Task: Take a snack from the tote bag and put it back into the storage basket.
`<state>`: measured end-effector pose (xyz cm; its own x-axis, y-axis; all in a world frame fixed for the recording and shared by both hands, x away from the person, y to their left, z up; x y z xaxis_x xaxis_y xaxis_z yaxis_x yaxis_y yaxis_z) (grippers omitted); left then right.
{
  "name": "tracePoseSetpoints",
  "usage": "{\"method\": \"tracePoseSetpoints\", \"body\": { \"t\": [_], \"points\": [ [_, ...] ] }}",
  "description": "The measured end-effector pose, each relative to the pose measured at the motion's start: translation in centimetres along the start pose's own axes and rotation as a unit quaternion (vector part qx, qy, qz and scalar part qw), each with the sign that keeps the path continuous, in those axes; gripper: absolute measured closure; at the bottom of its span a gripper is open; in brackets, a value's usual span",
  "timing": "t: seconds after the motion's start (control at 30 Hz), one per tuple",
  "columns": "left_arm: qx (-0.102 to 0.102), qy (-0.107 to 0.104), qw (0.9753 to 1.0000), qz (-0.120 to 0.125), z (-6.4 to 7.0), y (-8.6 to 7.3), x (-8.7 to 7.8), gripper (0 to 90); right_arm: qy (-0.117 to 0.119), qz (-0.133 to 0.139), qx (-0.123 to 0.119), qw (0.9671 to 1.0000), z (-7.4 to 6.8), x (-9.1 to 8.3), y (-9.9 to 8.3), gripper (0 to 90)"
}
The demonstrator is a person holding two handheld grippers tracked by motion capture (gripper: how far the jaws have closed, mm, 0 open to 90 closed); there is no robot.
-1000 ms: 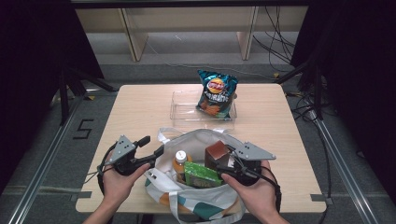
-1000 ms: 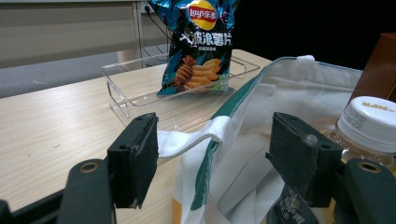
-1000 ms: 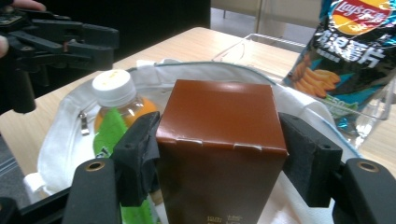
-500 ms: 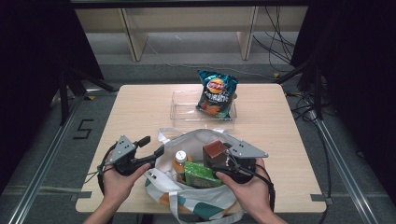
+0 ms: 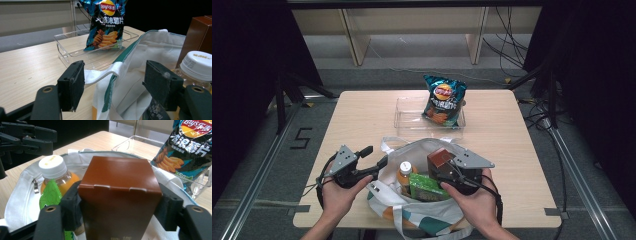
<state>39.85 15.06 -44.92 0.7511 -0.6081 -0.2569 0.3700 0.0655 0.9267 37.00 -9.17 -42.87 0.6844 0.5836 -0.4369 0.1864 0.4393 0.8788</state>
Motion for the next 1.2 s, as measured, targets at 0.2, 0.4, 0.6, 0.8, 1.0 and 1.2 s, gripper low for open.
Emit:
{"method": "tracePoseSetpoints", "body": {
  "t": [0.2,0.4,0.6,0.8,1.0,1.2],
  "points": [
    [0.001,0.001,1.0000,-0.001,0.0,0.0,0.0,32.2,-0.001,0.003,0.001,1.0000,0.0,-0.5,0.0,39.0],
    [0.000,0.001,1.0000,0.000,-0.1,0.0,0.0,32.3,-0.003,0.019,0.007,0.9998,0.4,-1.1,0.4,39.2],
    [-0.002,0.000,1.0000,0.002,0.0,0.1,0.0,32.3,-0.006,0.035,0.012,0.9993,1.2,-2.4,1.6,39.1],
    [-0.003,-0.004,1.0000,0.006,0.0,0.1,0.1,32.2,-0.005,0.049,0.036,0.9981,2.1,-3.5,2.8,39.2],
    [-0.003,0.001,1.0000,0.002,0.0,0.0,0.0,32.3,-0.020,0.057,0.050,0.9970,3.1,-4.5,3.7,39.2],
    [-0.002,0.002,1.0000,0.002,0.0,0.0,0.0,32.3,-0.021,0.066,0.047,0.9965,3.7,-4.9,4.4,39.2]
  ]
}}
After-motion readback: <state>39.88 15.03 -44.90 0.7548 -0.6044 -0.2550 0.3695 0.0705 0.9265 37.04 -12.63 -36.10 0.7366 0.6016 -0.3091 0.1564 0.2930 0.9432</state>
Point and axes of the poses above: each handheld gripper's, and its own axes: x roughly forward along the jaws, y roughly out of its top, z roughly to its right, the point moved 7 cm from there along x, roughly forward along the jaws, and after that the axes turned 12 degrees about -x, right-handed, at the moved point
